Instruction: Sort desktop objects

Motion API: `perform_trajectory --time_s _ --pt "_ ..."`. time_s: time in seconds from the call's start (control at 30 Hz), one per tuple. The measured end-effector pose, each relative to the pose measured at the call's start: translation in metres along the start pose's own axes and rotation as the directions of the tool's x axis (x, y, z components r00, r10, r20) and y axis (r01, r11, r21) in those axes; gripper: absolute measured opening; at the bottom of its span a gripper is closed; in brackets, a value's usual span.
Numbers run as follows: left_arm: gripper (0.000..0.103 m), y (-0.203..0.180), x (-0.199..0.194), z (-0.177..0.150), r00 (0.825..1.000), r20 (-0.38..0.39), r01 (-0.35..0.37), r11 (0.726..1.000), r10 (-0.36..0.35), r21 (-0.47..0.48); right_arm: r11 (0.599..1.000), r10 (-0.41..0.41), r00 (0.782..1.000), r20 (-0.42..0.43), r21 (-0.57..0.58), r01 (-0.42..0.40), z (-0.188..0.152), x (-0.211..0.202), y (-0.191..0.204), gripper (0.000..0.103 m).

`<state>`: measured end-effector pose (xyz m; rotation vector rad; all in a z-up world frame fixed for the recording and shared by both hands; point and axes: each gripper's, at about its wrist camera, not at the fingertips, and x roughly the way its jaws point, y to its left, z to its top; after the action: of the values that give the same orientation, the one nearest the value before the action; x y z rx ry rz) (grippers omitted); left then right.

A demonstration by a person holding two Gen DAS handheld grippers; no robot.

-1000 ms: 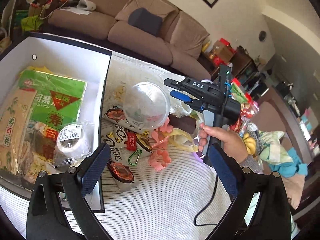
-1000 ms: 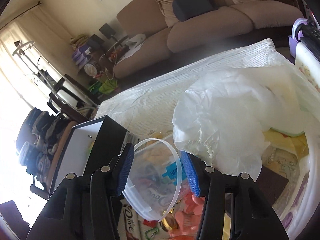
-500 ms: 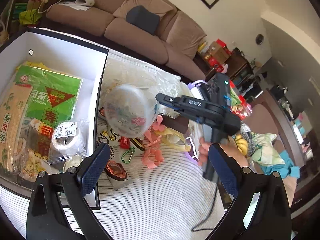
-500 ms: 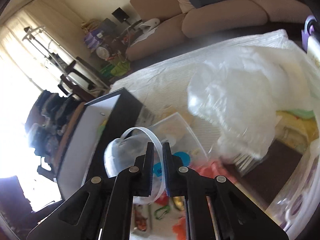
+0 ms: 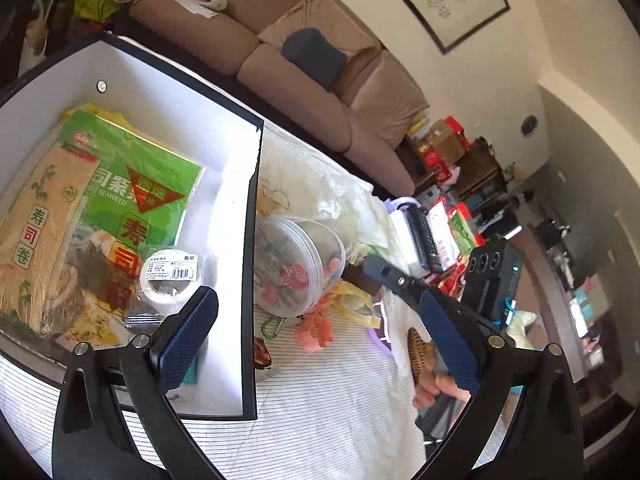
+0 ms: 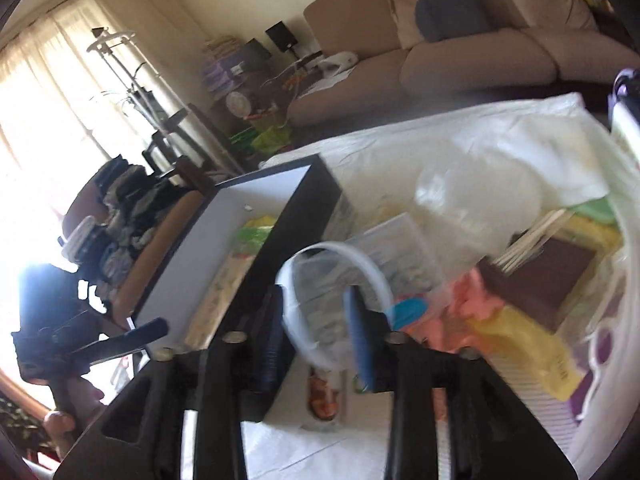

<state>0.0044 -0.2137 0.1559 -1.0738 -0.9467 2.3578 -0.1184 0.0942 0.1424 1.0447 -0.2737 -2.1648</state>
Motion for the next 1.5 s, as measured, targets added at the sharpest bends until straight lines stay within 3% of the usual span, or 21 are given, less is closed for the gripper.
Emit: perform_trajectory --time_s 0.03,0.07,0.17,0.3,0.37,0.47,0.57,0.67,0.7,0.8,0.93,1.13,1.23,1.37,1.5 --pt "0.101 0.001 0.001 0.001 1.000 -0.003 0.006 1.000 -0.006 -0.004 0.999 -0.036 0.999 0.005 -0.019 0.037 0.004 0.002 -0.002 0.078" --pt "0.101 0.001 0.002 0.001 1.000 -0.006 0.008 1.000 -0.008 -0.005 0.997 -0.070 0.998 0.007 -0.039 0.070 0.008 0.004 -0.005 0.081" --pt "0.101 -0.001 0.007 0.001 1.000 -0.018 0.019 1.000 -0.019 0.001 0.976 -0.181 0.983 -0.027 -0.128 0.176 0.011 0.016 -0.008 0.083" --pt "0.101 -0.004 0.012 -0.001 0.998 -0.041 0.055 0.999 -0.055 -0.001 0.960 -0.204 0.973 -0.110 -0.219 0.176 0.006 0.040 -0.014 0.085" --pt "0.101 -0.007 0.014 -0.005 0.995 -0.053 0.081 0.997 -0.081 -0.008 0.965 -0.178 0.976 -0.124 -0.218 0.148 0.006 0.048 -0.020 0.085" --pt "0.102 -0.020 0.023 -0.011 0.993 -0.058 0.107 0.994 -0.106 0.027 0.996 -0.058 0.996 -0.070 -0.065 0.053 0.017 0.041 -0.044 0.085" --pt "0.102 -0.047 0.042 -0.021 0.999 -0.039 0.042 0.988 -0.037 0.149 0.992 0.024 1.000 0.015 0.123 -0.026 0.032 0.031 -0.073 0.085" --pt "0.102 -0.067 0.066 -0.033 0.998 0.011 -0.070 0.962 0.069 0.266 0.976 0.068 0.998 0.011 0.207 -0.069 0.047 0.032 -0.090 0.085" --pt "0.102 -0.069 0.073 -0.036 0.995 0.031 -0.097 0.956 0.092 0.278 0.972 0.085 0.996 -0.004 0.221 -0.082 0.051 0.035 -0.093 0.085" --pt "0.102 -0.061 0.090 -0.040 0.997 0.020 -0.081 0.968 0.079 0.239 0.961 0.130 0.990 -0.052 0.254 -0.113 0.057 0.043 -0.096 0.085" --pt "0.100 -0.064 0.102 -0.038 0.992 0.054 -0.126 0.943 0.115 0.307 0.948 0.185 0.979 -0.091 0.280 -0.153 0.051 0.052 -0.100 0.085" --pt "0.100 -0.079 0.137 -0.032 0.965 0.108 -0.262 0.888 0.239 0.379 0.931 0.266 0.959 -0.098 0.284 -0.230 0.044 0.057 -0.100 0.086" --pt "0.096 -0.087 0.149 -0.036 0.941 0.156 -0.338 0.861 0.300 0.380 0.936 0.260 0.959 -0.113 0.272 -0.222 0.049 0.059 -0.097 0.086" --pt "0.081 -0.092 0.154 -0.044 0.895 0.219 -0.444 0.821 0.388 0.359 0.966 0.187 0.968 -0.168 0.213 -0.149 0.055 0.062 -0.089 0.085" --pt "0.080 -0.105 0.160 -0.060 0.895 0.224 -0.444 0.811 0.386 0.381 0.971 0.174 0.972 -0.160 0.193 -0.142 0.055 0.059 -0.089 0.085"
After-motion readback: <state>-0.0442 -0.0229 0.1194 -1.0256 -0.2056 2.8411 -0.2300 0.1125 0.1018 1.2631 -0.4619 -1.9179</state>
